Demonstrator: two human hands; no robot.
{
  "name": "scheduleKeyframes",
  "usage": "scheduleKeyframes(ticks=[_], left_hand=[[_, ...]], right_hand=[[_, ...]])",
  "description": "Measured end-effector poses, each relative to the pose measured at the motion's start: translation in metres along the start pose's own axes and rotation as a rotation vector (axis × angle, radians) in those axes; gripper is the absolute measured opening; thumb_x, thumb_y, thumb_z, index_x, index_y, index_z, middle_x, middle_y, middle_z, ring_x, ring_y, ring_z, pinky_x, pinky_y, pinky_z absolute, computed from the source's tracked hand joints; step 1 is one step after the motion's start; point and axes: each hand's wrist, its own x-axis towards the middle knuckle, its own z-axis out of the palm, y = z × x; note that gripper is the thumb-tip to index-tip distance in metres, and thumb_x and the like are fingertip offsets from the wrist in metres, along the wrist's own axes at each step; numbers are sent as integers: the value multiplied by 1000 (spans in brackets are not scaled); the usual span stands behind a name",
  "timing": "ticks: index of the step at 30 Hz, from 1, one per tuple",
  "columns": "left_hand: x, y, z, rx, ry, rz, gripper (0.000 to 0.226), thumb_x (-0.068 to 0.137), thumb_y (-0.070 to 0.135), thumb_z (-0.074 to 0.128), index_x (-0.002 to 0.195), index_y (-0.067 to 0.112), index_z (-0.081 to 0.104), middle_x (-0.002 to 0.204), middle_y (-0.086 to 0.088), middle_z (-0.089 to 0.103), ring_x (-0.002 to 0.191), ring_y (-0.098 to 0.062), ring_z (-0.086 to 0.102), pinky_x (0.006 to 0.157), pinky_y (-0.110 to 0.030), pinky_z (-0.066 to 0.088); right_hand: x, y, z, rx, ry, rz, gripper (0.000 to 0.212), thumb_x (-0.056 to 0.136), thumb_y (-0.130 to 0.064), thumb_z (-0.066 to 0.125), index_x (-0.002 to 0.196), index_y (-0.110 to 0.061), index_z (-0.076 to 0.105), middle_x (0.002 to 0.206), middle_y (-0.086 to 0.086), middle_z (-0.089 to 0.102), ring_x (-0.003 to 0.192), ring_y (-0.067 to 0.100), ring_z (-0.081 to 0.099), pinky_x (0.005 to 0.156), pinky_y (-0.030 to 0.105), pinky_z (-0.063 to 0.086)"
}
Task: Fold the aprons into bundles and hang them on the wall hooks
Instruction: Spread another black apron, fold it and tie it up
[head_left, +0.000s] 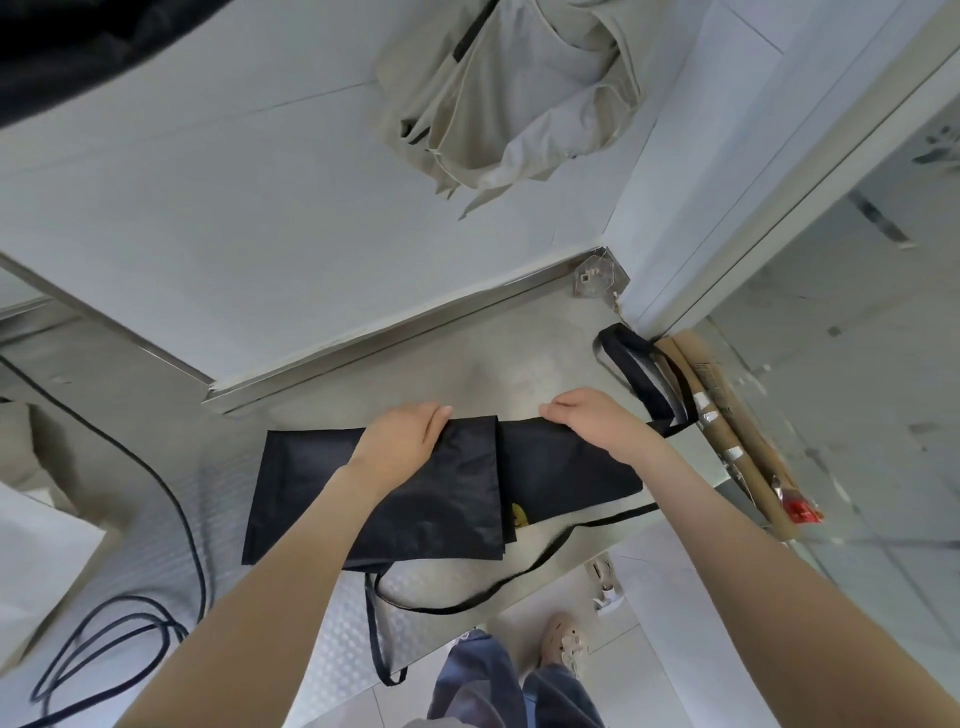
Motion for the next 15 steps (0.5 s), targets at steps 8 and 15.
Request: scheduleKeyframes(ticks=[8,15], left_hand=[[-3,8,-9,139,74,-32,37,103,41,22,83,20,44,71,2,53,68,-24,57,59,-33,45],[-2,4,-3,201,117,-67,35,102,42,26,89,15,45,74,-2,55,69,-25,57,60,-32,41]], right_hand=[[-14,-8,-11,-118,-61,-138,20,91,-42,59,109,-32,60,95,-6,56,87,8,53,78,24,41],[-9,3,1,-503,-46,-201,27,94,-41,54,103,-20,69,114,-19,48,117,13,35,94,32,21]])
